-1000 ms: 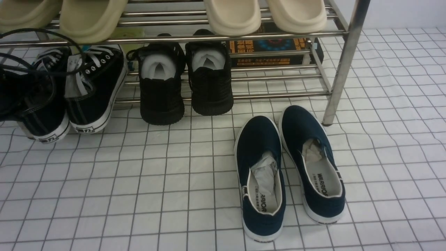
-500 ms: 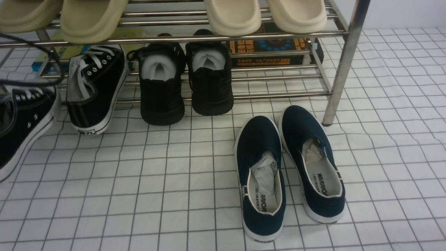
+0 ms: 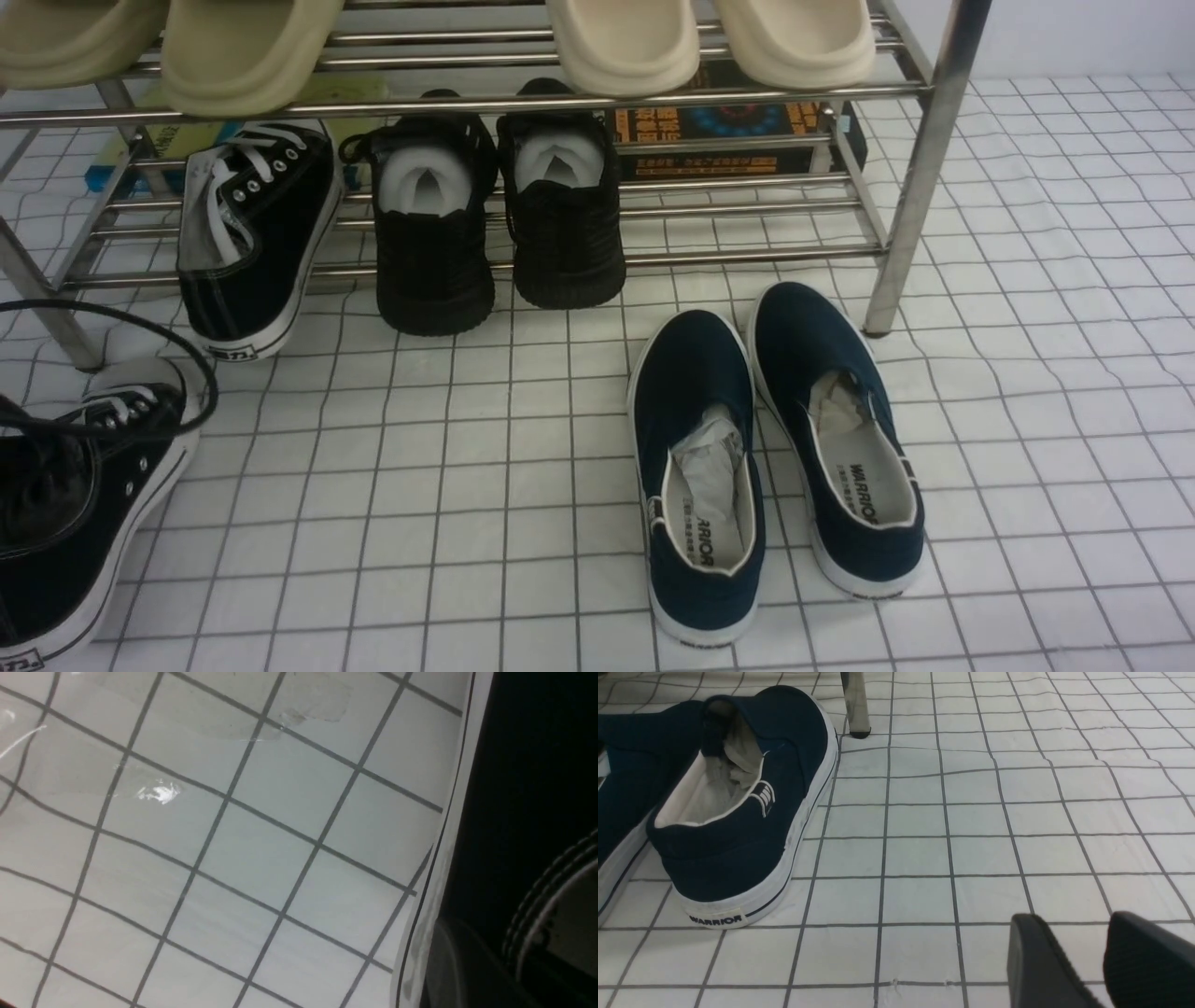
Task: Take the shoes off the shelf with your hand from the white checkered tablecloth.
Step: 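Set the held shoe down on the floor in front of the rack with the left gripper, then grasp the leftmost shoe on the bottom shelf of the shoe rack with the left gripper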
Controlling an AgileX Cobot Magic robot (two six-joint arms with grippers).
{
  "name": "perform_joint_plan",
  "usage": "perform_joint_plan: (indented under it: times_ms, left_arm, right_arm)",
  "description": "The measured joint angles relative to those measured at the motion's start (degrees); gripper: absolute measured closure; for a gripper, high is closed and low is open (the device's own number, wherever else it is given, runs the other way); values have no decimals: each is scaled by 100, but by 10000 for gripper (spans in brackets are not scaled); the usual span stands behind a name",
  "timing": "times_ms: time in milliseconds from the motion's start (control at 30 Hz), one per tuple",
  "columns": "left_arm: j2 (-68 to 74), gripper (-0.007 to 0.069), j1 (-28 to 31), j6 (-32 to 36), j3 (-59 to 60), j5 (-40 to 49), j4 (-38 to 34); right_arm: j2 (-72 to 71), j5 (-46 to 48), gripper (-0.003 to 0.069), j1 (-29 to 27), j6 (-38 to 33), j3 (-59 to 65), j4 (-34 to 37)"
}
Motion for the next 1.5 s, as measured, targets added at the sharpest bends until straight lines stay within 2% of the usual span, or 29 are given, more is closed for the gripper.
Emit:
perform_joint_plan:
  times_ms: [67, 167, 200, 333, 367, 400, 500, 533, 767, 867, 967, 1200, 1367, 1433, 1500]
  left_arm:
    - [0, 584, 0, 62, 6, -13, 45]
    - [-18, 509, 0, 129, 10, -159, 124]
    - [-20, 509, 0, 129, 10, -164, 125]
    - [-46, 343, 0, 124, -269, 122, 315]
    - [-46, 336, 0, 124, -297, 122, 326]
    - [-46, 283, 0, 91, -581, 317, 334]
    - [-46, 235, 0, 67, -937, 437, 123]
    - [-40, 221, 0, 59, -1186, 456, -169]
    - [460, 212, 0, 370, -2047, -74, -1909]
    - [919, 212, -36, 826, -2241, -418, -2620]
    - [1309, 212, -200, 1280, -2350, -671, -3033]
    - [1792, 212, -507, 1502, -2462, -1563, -3306]
    - [2033, 216, -507, 1507, -2462, -1766, -3328]
    - [2147, 240, -507, 1507, -2468, -1760, -3350]
    - [2270, 302, -507, 1509, -2473, -1736, -3382]
  right_arm:
    - [0, 0, 420, 0, 0, 0, 0]
    - [0, 0, 420, 0, 0, 0, 0]
    - [0, 0, 420, 0, 0, 0, 0]
    - [0, 0, 420, 0, 0, 0, 0]
    - [0, 0, 420, 0, 0, 0, 0]
    - [0, 0, 420, 0, 0, 0, 0]
    - [0, 0, 420, 0, 0, 0, 0]
    - [0, 0, 420, 0, 0, 0, 0]
    - [0, 0, 420, 0, 0, 0, 0]
    - [0, 0, 420, 0, 0, 0, 0]
    - [0, 0, 420, 0, 0, 0, 0]
    - [0, 0, 420, 0, 0, 0, 0]
    - [0, 0, 420, 0, 0, 0, 0]
    - [0, 0, 420, 0, 0, 0, 0]
    - [0, 0, 420, 0, 0, 0, 0]
